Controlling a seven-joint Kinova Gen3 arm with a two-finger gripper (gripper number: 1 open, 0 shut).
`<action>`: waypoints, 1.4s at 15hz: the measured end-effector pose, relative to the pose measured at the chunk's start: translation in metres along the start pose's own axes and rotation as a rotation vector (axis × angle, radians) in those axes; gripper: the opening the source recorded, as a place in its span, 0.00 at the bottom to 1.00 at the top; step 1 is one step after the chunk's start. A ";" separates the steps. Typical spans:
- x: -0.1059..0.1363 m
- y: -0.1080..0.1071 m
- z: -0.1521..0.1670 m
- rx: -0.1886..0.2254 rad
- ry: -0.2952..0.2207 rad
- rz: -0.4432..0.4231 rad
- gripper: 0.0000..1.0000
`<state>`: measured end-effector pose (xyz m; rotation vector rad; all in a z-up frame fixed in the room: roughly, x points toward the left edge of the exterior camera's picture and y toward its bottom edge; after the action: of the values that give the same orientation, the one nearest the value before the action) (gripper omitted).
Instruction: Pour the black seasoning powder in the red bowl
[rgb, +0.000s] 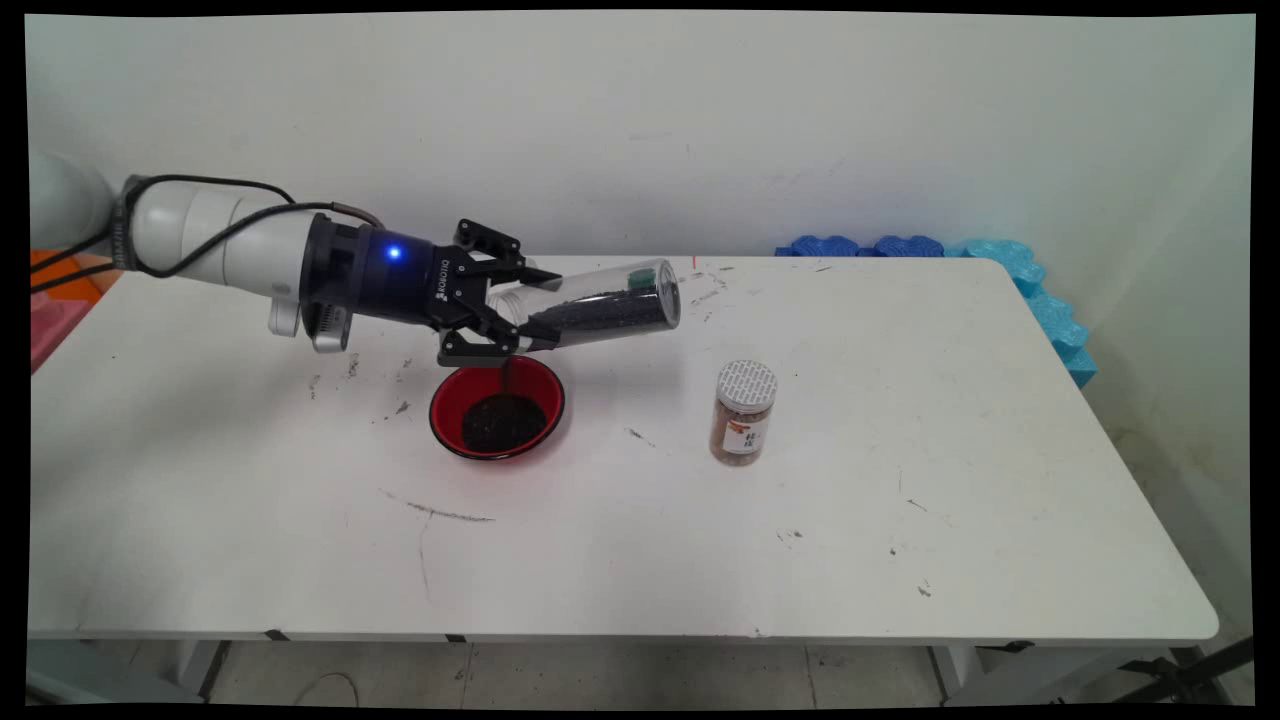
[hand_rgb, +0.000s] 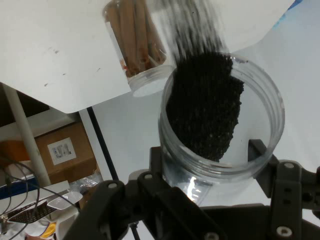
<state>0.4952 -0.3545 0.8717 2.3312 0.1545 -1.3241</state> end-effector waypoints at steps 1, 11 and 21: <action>0.000 0.000 0.000 -0.001 0.001 -0.001 0.00; 0.001 -0.001 -0.001 -0.005 0.003 -0.009 0.00; 0.002 -0.003 -0.002 -0.010 0.008 -0.037 0.00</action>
<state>0.4970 -0.3512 0.8702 2.3360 0.2064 -1.3290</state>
